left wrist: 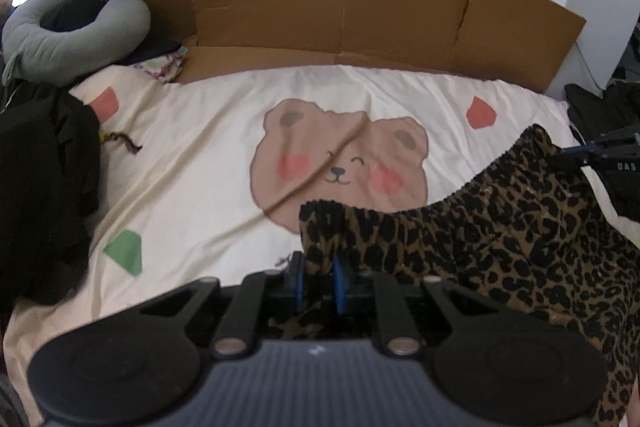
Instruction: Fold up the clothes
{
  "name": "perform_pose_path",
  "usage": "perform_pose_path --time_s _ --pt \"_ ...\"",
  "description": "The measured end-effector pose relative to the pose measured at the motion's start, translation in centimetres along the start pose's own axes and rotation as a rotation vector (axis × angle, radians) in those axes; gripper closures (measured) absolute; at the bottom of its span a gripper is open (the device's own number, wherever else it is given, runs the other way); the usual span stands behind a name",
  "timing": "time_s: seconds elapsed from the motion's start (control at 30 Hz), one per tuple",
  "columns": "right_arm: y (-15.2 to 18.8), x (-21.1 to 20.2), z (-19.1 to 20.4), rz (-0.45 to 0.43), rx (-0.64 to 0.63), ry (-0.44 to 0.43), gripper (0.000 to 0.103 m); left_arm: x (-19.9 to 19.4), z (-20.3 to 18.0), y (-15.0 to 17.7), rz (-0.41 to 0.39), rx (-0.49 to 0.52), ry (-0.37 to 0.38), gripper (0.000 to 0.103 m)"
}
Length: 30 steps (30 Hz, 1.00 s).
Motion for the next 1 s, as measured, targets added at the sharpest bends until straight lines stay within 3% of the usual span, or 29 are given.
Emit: perform_pose_path --time_s 0.23,0.5,0.6,0.67,0.8,1.0 --pt "1.4 2.1 -0.9 0.049 0.045 0.014 0.099 4.0 0.9 1.5 0.071 -0.033 -0.006 0.087" --pt "3.1 4.3 -1.3 0.11 0.116 -0.018 0.098 5.7 1.7 3.3 0.132 -0.042 -0.033 0.081" --pt "3.0 4.0 -1.5 0.109 0.137 -0.043 0.085 5.6 1.4 3.4 0.14 -0.015 -0.051 0.072" --pt "2.9 3.8 -1.4 0.102 0.146 -0.063 0.059 5.6 1.5 3.6 0.146 -0.01 -0.058 0.067" --pt "2.5 4.0 -1.4 0.103 0.177 -0.093 0.056 5.9 2.5 4.6 0.172 -0.031 -0.077 0.05" --pt "3.0 5.7 -0.3 0.138 0.143 -0.096 0.047 6.4 3.0 5.7 0.175 -0.082 -0.051 0.049"
Point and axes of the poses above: each gripper's, at about its wrist camera, not at the fingertips, and x roughly the way its jaws point, z to its left, y to its underside, the point moved 10 cm from there along x, roughly the way its jaws point, and after that the axes turned 12 degrees about y, right-handed, at the moved point
